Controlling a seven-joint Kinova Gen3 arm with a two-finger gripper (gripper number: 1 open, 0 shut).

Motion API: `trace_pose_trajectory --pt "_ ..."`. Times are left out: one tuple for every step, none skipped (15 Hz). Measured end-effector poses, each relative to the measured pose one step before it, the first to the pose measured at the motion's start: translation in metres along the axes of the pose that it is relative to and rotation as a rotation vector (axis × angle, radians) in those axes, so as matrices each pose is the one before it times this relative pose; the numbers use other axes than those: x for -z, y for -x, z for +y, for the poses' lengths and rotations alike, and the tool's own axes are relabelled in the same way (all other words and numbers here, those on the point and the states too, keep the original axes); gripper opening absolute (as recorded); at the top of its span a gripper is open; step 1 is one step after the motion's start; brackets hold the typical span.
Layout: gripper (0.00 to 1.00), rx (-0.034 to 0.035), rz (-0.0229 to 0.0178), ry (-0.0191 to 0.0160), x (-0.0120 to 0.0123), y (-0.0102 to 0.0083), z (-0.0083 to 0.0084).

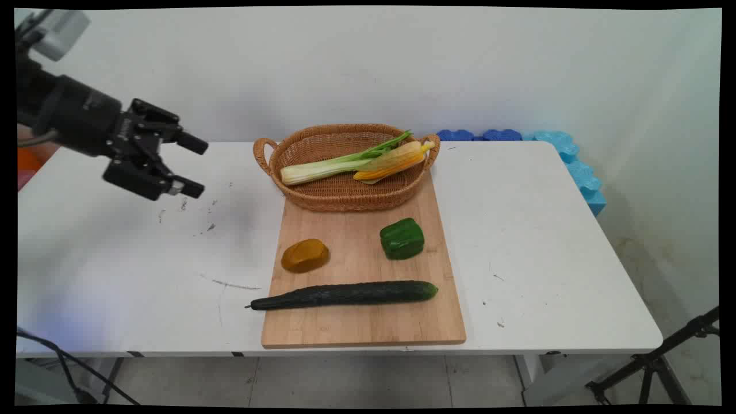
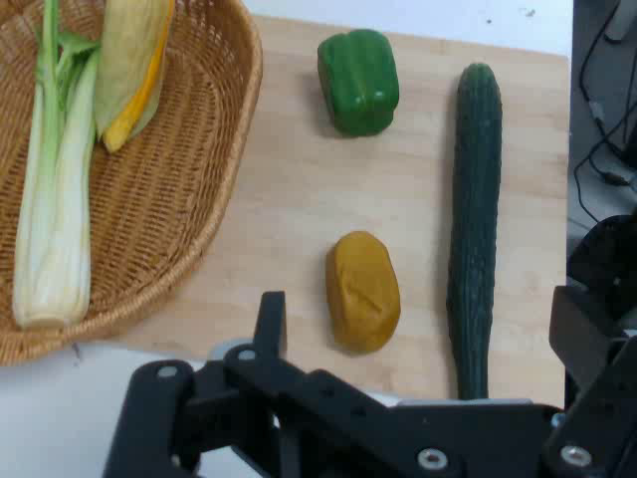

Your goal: Pick up the cucumber from the cutting board

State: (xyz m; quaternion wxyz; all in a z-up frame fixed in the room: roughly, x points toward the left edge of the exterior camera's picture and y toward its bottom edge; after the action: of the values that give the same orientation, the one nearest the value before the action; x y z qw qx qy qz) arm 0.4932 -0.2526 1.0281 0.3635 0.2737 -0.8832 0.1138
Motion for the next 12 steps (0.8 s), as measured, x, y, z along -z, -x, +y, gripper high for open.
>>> trace_pose_trajectory --pt "1.0 -0.00442 -0.0041 -0.00164 -0.00573 -0.00677 0.00211" --pt "1.0 -0.00459 -0.01181 -0.00167 -0.00883 -0.00956 0.00388" --pt "1.0 -0.00074 -0.0101 -0.00235 -0.00831 -0.00849 0.00346" --pt "1.0 -0.00059 -0.0107 -0.00252 -0.00861 -0.00749 0.00379" --pt "1.0 0.00237 -0.00708 -0.00171 -0.00628 -0.00467 0.00256" --pt "1.0 0.00305 -0.01214 -0.0021 -0.00998 -0.00634 0.00422" --pt "1.0 0.00542 -0.00708 -0.00078 -0.00703 -0.00369 0.0028" --pt "1.0 0.00572 -0.01284 -0.00051 -0.01098 -0.00447 0.00481" --pt "1.0 0.00266 -0.00709 0.00147 -0.00774 -0.00269 0.0036" --pt "1.0 0.00057 -0.0129 0.00324 -0.01238 -0.00338 0.00573" --pt "1.0 -0.00572 -0.01648 0.00434 -0.01395 -0.00237 0.00624" --pt "1.0 -0.00634 -0.0176 0.00389 -0.01438 -0.00171 0.00554"
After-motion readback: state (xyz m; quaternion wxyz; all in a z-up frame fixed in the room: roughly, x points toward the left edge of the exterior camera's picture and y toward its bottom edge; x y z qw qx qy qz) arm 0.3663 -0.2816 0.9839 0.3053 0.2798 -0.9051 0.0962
